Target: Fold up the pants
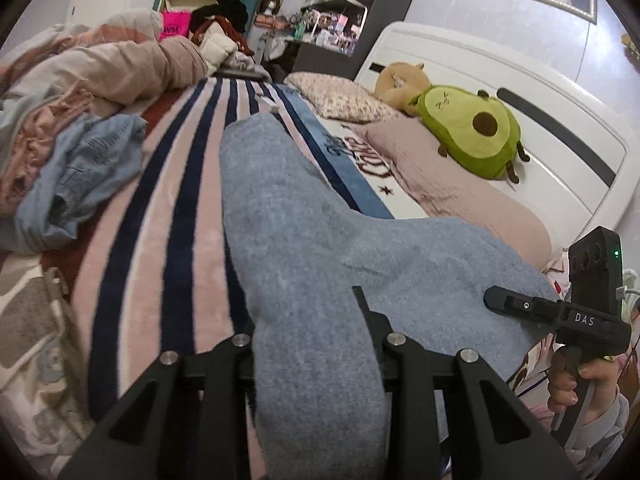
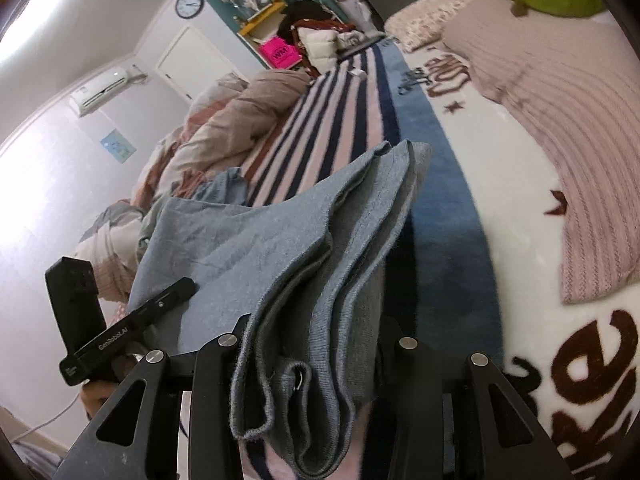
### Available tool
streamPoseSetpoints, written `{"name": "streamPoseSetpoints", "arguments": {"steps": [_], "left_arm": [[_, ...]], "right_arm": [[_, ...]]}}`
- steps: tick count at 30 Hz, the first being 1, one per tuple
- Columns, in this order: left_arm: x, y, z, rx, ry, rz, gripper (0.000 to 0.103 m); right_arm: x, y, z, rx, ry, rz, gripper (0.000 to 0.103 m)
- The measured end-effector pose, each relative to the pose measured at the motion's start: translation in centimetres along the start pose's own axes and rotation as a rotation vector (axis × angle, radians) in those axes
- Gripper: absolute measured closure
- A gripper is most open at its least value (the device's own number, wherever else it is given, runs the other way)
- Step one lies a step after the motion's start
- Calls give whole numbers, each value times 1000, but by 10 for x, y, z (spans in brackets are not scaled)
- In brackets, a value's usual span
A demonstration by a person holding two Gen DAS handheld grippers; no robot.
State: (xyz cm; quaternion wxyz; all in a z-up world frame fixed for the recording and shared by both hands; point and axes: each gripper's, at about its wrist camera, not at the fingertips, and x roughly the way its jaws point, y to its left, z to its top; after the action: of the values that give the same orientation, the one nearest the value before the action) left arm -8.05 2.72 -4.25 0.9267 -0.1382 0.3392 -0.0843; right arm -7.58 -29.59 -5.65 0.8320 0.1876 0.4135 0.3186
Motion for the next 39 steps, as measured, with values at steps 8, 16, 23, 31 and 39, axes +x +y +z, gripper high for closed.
{"name": "streamPoseSetpoints", "arguments": {"steps": [8,16,23,31,39], "left_arm": [[-43,28,-10,-39,-66,31,77],[-82,69,-22,-100,-123,80,77],[-126,120,-32,-162,-192,145,77],[-177,179,-36,-211,-253,260,77],[-212,228,-37,-229,-270,407,77]], "right_arm": [[8,41,-7,-58,9,27,70],[38,89,-13,-124,58,63,70],[77,141,-18,-196,125,103,70],[137,210,-25,-276,230,187,70],[194,271,-40,-332,320,271,70]]}}
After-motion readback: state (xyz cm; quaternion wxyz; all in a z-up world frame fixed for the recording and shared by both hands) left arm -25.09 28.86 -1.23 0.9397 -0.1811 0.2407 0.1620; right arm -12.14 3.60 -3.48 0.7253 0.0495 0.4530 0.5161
